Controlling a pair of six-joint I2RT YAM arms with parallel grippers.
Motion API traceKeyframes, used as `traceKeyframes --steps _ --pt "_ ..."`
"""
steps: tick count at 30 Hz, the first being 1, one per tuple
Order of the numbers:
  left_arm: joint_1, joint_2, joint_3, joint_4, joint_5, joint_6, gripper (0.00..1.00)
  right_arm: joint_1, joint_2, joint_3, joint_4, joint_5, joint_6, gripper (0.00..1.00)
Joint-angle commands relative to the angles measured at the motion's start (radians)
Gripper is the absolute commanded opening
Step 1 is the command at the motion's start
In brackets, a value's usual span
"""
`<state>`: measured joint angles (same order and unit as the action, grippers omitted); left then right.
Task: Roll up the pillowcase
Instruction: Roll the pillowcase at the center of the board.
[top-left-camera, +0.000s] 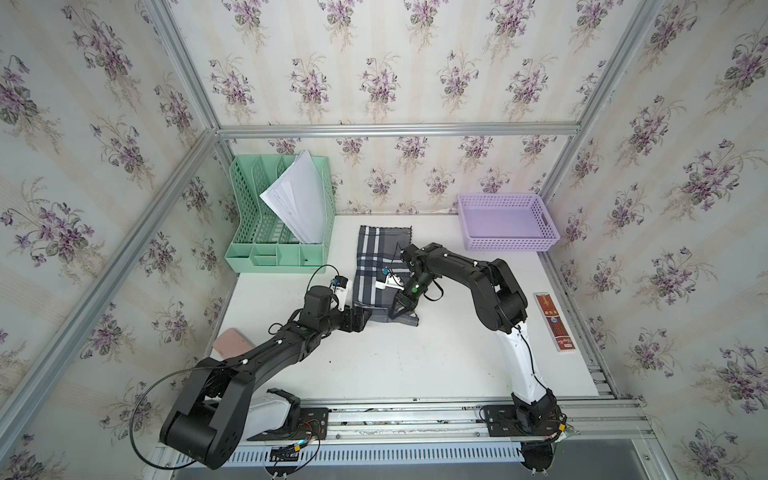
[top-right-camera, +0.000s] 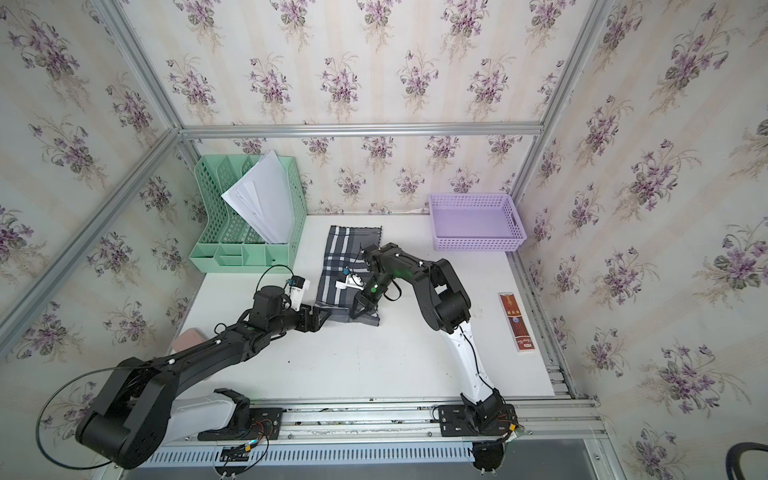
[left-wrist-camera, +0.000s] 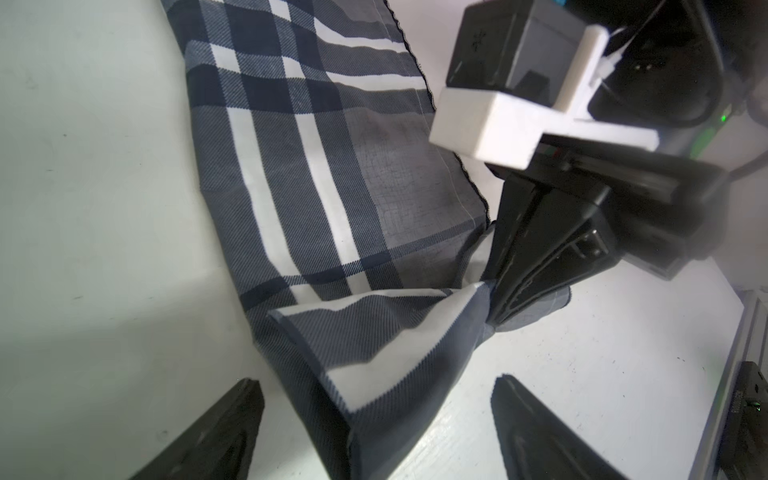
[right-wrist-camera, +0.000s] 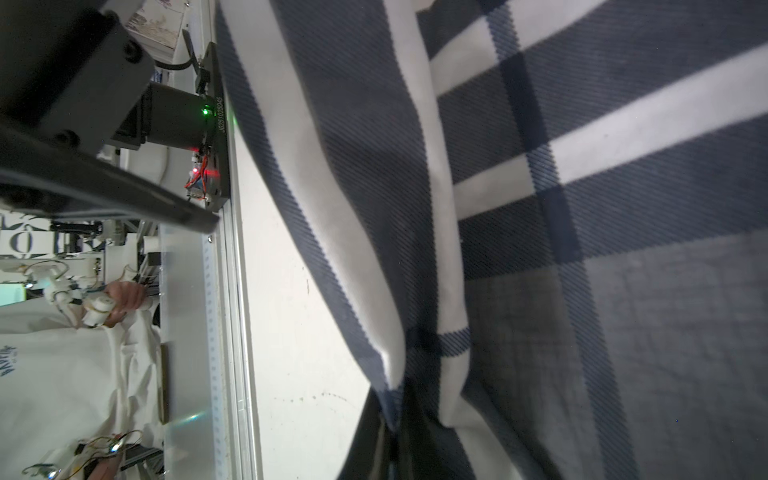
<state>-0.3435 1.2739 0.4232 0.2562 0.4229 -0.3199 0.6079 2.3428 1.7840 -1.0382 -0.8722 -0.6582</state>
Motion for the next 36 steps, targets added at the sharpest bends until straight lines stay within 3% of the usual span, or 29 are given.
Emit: traceKeyframes --steps 1,8,15,20,26,28,31,33,36 --pt "0.0 0.043 0.006 0.093 0.016 0.036 0.9 -0.002 0.055 0.06 -0.18 -0.07 -0.072 0.0" --pt "0.0 0.074 0.013 0.133 0.006 0.041 0.76 -0.005 0.105 0.088 -0.298 -0.114 -0.14 0.0" --pt "0.0 0.047 -0.034 0.17 0.03 0.035 0.75 -0.005 0.065 0.077 -0.32 -0.143 -0.158 0.0" --pt "0.0 0.057 -0.055 0.21 0.072 0.029 0.75 -0.005 0.025 0.057 -0.257 -0.101 -0.1 0.0" --pt "0.0 0.094 -0.049 0.248 0.083 0.03 0.67 -0.007 0.068 0.112 -0.231 -0.048 -0.05 0.0" --pt "0.001 0.111 -0.043 0.257 0.091 0.034 0.56 -0.009 0.076 0.124 -0.216 -0.046 -0.038 0.0" --pt "0.0 0.133 -0.024 0.24 0.073 0.035 0.31 -0.014 0.073 0.135 -0.195 -0.047 -0.027 0.0" --pt "0.0 0.179 0.006 0.193 0.05 0.033 0.26 -0.019 0.063 0.133 -0.167 -0.038 -0.01 0.02" --pt "0.001 0.214 0.073 0.079 0.003 0.021 0.14 -0.02 0.039 0.126 -0.109 -0.004 0.037 0.13"
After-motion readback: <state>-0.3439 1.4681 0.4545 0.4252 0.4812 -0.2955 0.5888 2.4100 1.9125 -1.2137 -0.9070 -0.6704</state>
